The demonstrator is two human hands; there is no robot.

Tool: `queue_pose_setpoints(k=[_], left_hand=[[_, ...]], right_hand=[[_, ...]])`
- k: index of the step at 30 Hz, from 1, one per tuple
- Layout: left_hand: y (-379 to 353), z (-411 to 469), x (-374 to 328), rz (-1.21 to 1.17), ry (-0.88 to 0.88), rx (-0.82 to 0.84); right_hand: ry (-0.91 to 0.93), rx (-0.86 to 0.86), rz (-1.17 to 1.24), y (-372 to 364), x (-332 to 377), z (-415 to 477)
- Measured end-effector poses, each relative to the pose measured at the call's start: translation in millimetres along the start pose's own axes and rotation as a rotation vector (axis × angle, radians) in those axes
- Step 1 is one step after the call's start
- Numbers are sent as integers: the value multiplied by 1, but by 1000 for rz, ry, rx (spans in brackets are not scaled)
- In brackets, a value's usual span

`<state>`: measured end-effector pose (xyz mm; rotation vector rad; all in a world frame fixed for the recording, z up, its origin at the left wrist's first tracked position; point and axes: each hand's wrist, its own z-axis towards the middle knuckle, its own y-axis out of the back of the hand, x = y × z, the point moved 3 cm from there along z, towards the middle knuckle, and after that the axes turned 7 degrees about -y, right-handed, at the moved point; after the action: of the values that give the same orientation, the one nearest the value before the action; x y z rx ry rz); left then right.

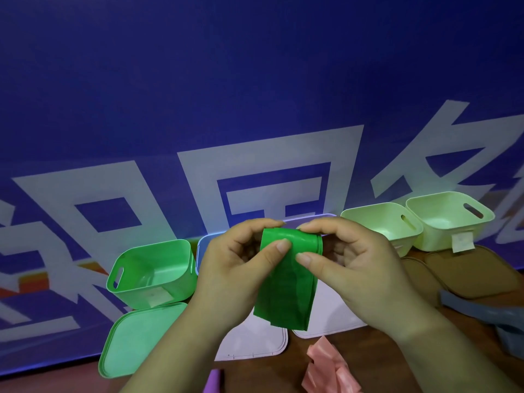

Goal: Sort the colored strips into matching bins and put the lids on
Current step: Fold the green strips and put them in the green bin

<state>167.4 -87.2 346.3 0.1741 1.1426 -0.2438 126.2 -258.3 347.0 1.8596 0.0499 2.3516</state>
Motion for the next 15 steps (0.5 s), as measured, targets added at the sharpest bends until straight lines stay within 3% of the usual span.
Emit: queue_pose_setpoints(k=[15], left_hand=[[5,-4,8,-5,-31,73]], right_hand=[[-66,-23,105,-1,-11,2]])
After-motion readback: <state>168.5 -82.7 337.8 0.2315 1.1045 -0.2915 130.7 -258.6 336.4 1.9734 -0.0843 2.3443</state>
